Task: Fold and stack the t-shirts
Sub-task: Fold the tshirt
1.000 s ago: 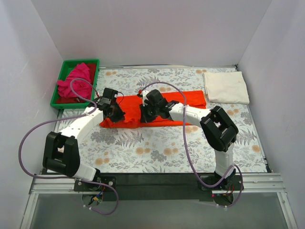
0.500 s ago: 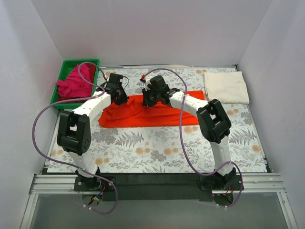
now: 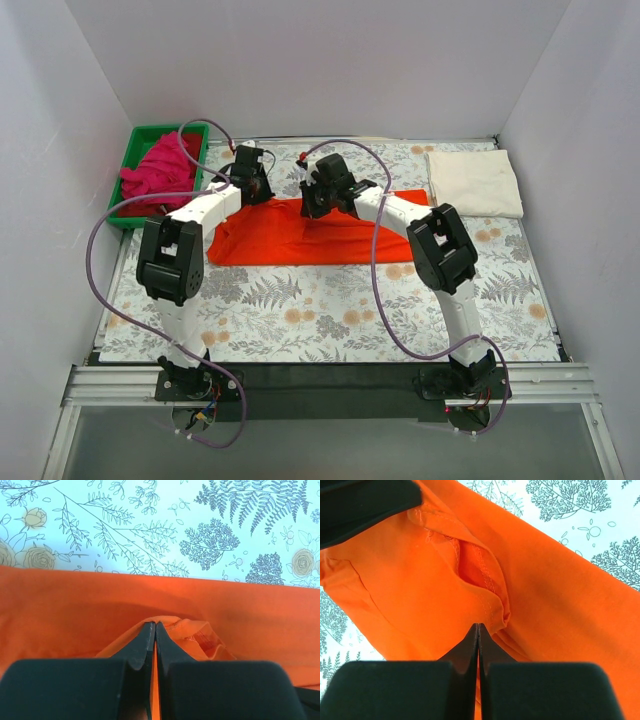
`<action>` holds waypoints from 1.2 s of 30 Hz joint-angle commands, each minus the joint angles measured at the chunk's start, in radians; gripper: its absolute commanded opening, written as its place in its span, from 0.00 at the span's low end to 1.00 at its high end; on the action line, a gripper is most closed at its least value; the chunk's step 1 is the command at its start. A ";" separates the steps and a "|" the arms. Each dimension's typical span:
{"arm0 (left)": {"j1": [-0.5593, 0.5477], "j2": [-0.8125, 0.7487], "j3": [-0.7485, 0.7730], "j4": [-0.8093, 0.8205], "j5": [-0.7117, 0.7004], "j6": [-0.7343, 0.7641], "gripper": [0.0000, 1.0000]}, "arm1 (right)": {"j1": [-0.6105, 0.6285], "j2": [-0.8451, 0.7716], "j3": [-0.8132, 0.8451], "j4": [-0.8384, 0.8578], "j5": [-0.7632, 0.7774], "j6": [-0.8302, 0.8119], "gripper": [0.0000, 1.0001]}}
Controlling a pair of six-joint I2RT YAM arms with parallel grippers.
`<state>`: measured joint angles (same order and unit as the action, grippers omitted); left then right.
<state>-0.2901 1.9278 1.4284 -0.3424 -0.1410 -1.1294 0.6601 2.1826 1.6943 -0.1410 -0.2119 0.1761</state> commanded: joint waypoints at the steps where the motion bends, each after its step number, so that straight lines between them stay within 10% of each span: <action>1: 0.003 0.005 0.033 0.045 -0.026 0.039 0.00 | -0.010 0.020 0.044 0.006 -0.003 -0.013 0.01; 8: 0.008 0.056 0.021 0.048 -0.062 0.016 0.05 | -0.017 -0.012 0.012 0.006 0.034 -0.026 0.06; 11: 0.011 0.074 0.027 0.049 -0.072 -0.006 0.12 | -0.031 -0.064 -0.037 0.006 0.062 -0.035 0.23; 22: 0.029 -0.041 0.044 0.007 -0.095 -0.095 0.66 | -0.070 -0.334 -0.332 -0.071 0.092 -0.058 0.37; 36: 0.037 -0.279 -0.359 -0.147 -0.115 -0.256 0.39 | -0.071 -0.296 -0.409 -0.071 0.028 -0.009 0.34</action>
<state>-0.2626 1.6474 1.1355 -0.4507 -0.2256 -1.3571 0.5896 1.8591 1.2602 -0.2234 -0.1677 0.1581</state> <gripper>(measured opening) 0.399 0.349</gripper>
